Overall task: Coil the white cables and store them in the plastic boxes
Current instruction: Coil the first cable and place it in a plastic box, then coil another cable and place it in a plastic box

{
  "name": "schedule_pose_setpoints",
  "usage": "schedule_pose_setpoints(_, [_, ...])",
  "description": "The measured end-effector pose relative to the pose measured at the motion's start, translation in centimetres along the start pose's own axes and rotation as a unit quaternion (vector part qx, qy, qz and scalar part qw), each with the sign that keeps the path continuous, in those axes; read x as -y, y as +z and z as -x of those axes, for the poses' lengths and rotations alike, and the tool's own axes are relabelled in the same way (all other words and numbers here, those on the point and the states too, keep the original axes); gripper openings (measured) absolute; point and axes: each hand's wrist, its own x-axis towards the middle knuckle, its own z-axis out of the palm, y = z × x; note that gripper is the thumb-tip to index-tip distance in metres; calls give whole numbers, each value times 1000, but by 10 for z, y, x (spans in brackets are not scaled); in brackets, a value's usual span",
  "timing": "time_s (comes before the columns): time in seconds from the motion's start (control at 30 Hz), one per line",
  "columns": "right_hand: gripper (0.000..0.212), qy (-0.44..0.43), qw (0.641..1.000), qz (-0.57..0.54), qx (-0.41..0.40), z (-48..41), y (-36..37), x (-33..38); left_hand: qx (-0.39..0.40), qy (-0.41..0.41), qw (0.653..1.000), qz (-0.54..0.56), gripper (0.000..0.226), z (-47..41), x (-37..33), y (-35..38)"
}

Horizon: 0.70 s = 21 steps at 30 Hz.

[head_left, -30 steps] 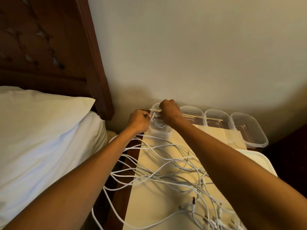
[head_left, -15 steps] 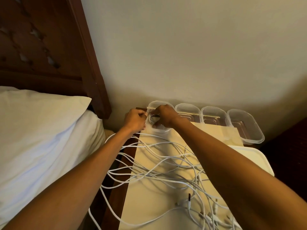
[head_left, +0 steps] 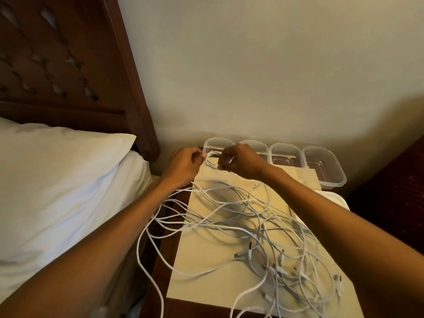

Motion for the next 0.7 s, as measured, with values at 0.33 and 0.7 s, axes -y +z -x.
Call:
schedule_pose_setpoints(0.33, [44, 56, 980, 139, 129, 87, 28, 16, 238, -44, 955, -170, 25, 91, -21, 26])
schedule_pose_setpoints(0.7, [14, 55, 998, -32, -21, 129, -44, 53, 140, 51, 989, 8, 8, 74, -124, -56])
